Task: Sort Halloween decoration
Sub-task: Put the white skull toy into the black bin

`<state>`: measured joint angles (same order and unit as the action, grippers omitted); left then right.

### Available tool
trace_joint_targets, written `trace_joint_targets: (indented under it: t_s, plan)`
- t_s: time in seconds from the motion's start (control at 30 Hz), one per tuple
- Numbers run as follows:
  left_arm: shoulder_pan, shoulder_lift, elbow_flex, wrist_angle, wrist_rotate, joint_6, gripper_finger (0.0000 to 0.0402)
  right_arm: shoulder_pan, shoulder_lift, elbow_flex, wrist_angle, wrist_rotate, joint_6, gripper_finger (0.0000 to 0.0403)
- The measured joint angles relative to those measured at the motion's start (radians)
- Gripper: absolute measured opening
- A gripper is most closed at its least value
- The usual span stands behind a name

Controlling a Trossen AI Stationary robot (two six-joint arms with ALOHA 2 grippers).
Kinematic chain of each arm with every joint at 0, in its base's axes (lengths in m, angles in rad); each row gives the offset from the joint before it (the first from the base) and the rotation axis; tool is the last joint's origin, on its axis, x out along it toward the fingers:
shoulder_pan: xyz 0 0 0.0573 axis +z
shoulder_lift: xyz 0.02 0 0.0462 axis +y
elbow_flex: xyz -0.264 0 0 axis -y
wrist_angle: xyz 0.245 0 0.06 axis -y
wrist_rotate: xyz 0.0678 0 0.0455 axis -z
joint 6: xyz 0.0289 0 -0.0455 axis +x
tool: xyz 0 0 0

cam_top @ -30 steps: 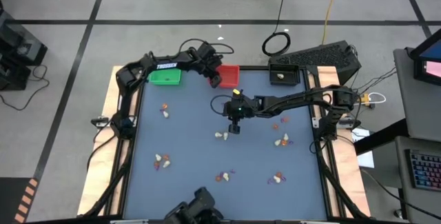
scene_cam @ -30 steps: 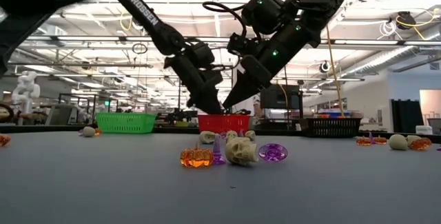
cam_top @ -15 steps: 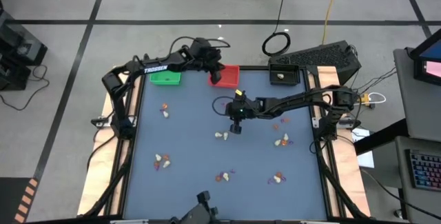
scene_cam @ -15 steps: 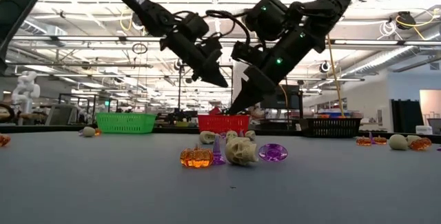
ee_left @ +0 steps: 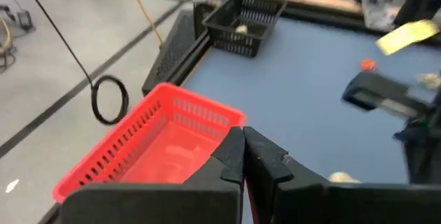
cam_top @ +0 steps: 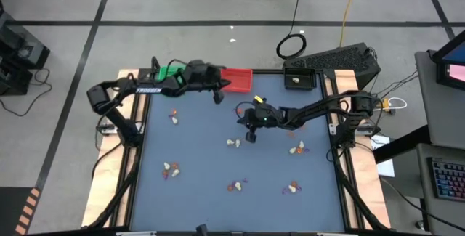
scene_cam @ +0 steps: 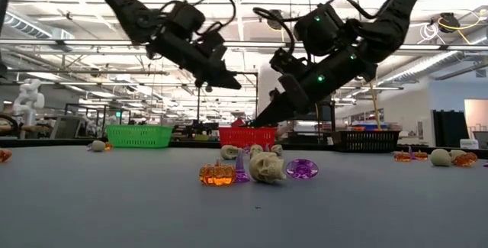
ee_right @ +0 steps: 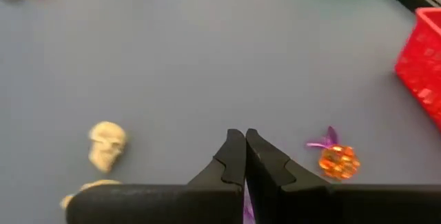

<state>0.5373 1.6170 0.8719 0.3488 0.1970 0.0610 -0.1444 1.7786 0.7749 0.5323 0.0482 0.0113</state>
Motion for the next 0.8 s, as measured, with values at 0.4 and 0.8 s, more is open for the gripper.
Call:
trace_joint_targets:
  t_s: [0.4,0.8]
  plan:
    - [-0.127,-0.067,-0.317,0.36,-0.142,-0.03,0.0006,0.014,-0.017,-0.035,0.081,-0.054,0.008,0.0]
    - [-0.179,-0.068,-0.551,0.726,-0.145,-0.082,0.0006,0.063,-0.187,-0.035,-0.161,-0.051,0.042,0.0]
